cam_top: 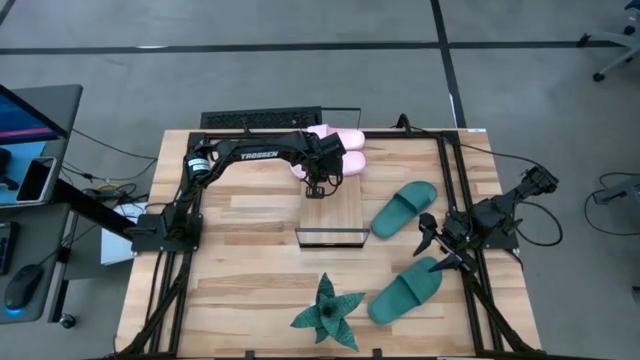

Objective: Pick and place slides into the shelf
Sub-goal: Put the pink slipper on the shelf

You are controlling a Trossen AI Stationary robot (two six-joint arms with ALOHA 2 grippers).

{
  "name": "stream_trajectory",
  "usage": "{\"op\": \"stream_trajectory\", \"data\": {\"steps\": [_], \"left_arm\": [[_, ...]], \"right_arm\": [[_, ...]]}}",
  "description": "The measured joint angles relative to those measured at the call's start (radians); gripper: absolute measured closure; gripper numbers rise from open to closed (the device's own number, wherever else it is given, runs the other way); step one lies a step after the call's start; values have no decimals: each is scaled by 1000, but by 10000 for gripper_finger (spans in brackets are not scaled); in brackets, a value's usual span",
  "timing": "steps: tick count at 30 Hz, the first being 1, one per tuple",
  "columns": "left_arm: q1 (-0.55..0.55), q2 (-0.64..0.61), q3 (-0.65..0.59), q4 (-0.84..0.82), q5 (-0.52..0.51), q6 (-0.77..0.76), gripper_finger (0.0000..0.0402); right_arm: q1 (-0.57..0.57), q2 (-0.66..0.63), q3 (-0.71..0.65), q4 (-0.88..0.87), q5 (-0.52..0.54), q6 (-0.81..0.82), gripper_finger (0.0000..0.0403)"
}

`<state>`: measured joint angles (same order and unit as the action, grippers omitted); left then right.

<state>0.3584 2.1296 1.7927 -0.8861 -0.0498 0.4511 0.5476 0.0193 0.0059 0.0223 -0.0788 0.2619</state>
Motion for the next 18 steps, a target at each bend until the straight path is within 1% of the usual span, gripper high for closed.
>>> {"op": "stream_trajectory", "data": {"steps": [10,18], "left_arm": [[-12,-1,3,-45,0,0,401],[-18,-1,67,-52,2,2,401]], "right_arm": [[0,0,0,0,0,0,149],[0,0,0,0,0,0,149]]}}
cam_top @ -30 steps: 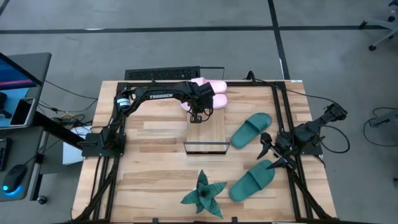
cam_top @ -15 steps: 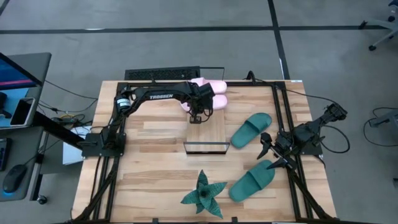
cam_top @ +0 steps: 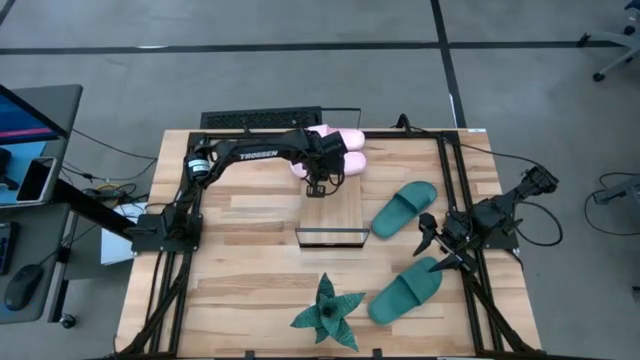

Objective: Pick and place slides into the shelf
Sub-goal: Put the pink slipper on the shelf

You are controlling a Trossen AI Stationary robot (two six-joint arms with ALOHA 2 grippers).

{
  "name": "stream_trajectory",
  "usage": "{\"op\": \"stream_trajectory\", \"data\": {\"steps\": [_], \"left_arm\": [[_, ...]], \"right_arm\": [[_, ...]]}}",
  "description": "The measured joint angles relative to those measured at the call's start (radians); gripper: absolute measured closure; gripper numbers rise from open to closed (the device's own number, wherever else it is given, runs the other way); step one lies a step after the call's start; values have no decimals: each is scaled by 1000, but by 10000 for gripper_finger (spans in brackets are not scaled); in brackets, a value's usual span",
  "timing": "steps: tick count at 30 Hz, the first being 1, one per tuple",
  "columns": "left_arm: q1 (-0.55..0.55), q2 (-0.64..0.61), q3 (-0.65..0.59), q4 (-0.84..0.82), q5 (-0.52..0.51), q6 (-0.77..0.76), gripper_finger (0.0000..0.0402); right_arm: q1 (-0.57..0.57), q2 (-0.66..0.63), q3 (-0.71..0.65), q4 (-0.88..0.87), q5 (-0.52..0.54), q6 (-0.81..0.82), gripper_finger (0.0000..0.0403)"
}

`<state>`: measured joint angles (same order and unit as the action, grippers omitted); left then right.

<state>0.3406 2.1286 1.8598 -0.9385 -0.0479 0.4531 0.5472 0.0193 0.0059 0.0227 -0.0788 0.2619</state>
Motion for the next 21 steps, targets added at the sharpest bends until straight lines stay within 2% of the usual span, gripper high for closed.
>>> {"op": "stream_trajectory", "data": {"steps": [21], "left_arm": [[9,-1,25,13,8,8,401]], "right_arm": [[0,0,0,0,0,0,149]]}}
